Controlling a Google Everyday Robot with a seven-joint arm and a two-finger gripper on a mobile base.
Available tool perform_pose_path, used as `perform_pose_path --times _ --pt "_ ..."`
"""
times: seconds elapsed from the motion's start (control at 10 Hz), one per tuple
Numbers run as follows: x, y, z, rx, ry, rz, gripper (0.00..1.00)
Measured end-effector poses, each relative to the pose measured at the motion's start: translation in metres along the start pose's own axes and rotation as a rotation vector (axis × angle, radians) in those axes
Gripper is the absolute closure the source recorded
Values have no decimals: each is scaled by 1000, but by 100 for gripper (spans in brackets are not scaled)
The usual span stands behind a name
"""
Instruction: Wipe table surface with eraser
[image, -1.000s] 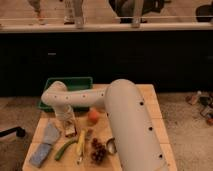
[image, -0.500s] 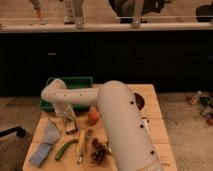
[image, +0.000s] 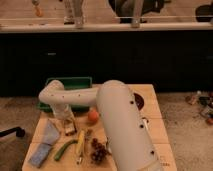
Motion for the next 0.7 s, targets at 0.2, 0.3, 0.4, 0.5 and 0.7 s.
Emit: perform_pose_path --times 0.2,0.3,0.4,0.5,0.7 --pt "-19 -12 -3 2 0 -28 100" --pt "-23 -15 -4 1 1 -38 100" --pt "-26 -16 -5 1 1 -42 100" --pt "-27 -13 -5 3 3 -37 100" --pt "-23 -2 -5 12 6 -15 100"
